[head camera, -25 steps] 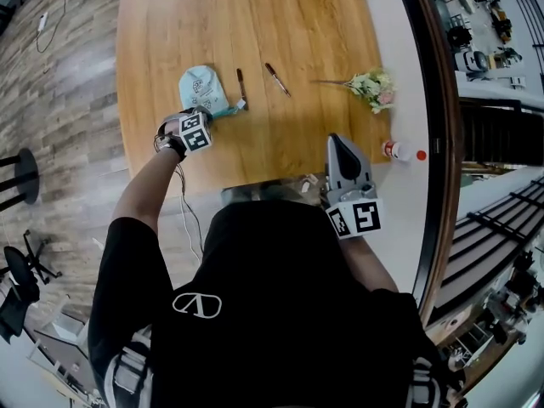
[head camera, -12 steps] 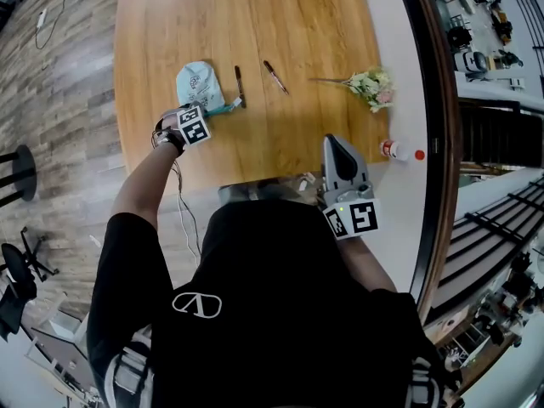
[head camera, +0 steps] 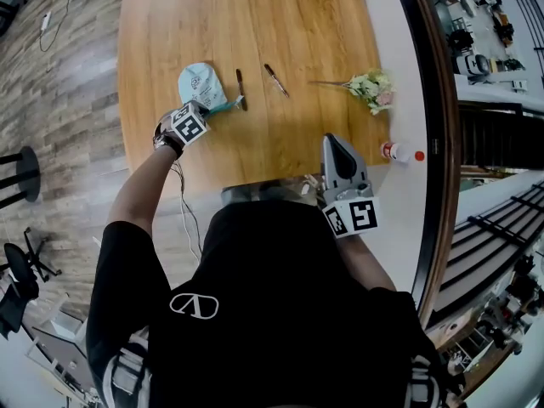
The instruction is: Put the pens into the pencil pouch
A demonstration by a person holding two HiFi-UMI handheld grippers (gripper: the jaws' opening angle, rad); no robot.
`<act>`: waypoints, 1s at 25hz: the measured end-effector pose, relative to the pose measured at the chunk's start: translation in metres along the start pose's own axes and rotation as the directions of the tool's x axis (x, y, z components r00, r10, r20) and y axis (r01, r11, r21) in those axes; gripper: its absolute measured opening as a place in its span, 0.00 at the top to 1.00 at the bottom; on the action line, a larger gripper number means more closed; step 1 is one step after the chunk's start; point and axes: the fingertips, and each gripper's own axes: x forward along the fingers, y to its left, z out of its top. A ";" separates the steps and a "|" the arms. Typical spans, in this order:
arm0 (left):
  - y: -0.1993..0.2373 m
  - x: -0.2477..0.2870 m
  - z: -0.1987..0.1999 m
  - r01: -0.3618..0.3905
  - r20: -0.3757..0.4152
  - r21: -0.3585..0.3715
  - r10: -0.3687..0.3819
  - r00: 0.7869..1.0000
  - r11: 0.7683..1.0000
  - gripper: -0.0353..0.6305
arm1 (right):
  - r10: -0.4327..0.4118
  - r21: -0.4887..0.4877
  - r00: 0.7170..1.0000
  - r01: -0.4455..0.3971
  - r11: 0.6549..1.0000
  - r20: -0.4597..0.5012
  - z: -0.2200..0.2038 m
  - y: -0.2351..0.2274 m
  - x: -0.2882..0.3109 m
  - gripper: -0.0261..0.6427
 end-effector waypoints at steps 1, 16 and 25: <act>0.003 -0.007 0.004 -0.006 0.024 -0.031 0.007 1.000 0.999 0.92 | 0.000 0.005 1.000 0.000 1.000 0.005 0.001 -0.001 0.000 0.96; 0.029 -0.193 0.090 0.325 0.640 -0.632 0.236 0.732 0.704 0.92 | 0.018 0.061 0.996 -0.024 0.998 0.088 0.022 -0.007 0.012 0.96; -0.004 -0.263 0.115 0.499 0.736 -0.676 0.461 0.496 0.543 0.92 | 0.039 0.062 0.994 -0.045 0.997 0.104 0.027 -0.007 0.022 0.96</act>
